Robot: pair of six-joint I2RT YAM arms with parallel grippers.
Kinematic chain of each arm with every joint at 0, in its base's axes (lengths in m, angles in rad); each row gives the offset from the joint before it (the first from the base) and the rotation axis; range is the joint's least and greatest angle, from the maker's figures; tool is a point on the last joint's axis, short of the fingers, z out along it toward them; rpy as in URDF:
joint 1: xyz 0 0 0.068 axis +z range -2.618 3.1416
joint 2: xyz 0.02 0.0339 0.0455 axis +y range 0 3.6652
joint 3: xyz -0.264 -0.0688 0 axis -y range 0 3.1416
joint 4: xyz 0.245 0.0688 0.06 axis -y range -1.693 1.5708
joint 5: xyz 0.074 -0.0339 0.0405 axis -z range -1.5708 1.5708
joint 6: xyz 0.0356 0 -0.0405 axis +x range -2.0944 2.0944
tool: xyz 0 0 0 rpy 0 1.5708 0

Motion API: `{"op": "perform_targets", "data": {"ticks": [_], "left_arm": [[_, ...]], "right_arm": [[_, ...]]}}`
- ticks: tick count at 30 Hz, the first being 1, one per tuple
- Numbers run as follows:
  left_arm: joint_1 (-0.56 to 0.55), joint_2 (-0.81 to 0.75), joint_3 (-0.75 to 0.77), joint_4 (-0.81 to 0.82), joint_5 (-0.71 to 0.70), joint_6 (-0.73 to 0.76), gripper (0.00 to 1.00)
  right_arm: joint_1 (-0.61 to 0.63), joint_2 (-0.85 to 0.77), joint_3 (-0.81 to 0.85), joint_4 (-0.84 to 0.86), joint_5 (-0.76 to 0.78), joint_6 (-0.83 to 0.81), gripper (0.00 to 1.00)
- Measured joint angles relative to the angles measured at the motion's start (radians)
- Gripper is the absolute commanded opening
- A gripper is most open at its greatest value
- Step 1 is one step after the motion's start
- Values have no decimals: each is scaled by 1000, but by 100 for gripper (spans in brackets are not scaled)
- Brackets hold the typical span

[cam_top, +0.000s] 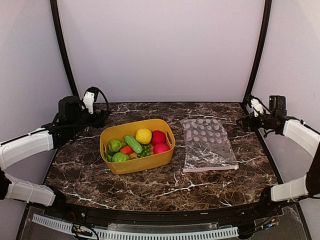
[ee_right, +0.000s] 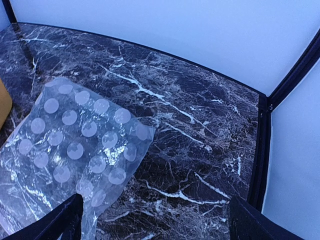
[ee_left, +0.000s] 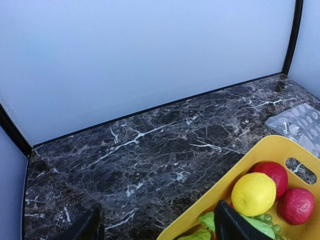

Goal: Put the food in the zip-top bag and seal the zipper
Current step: Pick up the zipper food storage bag from the center of the board.

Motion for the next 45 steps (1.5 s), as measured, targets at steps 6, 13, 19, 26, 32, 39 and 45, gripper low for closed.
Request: {"op": "perform_targets", "data": {"ticks": [6, 13, 19, 26, 32, 39, 45], "left_arm": [[-37, -20, -10, 13, 117, 31, 72], [-99, -22, -10, 15, 222, 79, 68], [-143, -8, -10, 13, 267, 116, 67], [-169, 13, -10, 2, 270, 148, 68], [-170, 16, -10, -1, 270, 158, 68], [-170, 16, -10, -1, 270, 161, 68], [-170, 16, -10, -2, 272, 161, 68]], "right_arm": [[19, -91, -40, -121, -80, -190, 85], [263, -125, -78, -242, -60, -394, 62], [489, -106, -161, -303, 40, -511, 40], [658, 7, -201, -290, 209, -546, 39], [739, 27, -241, -212, 319, -546, 39], [782, 73, -259, -151, 408, -542, 38], [787, 101, -259, -102, 454, -530, 18]]}}
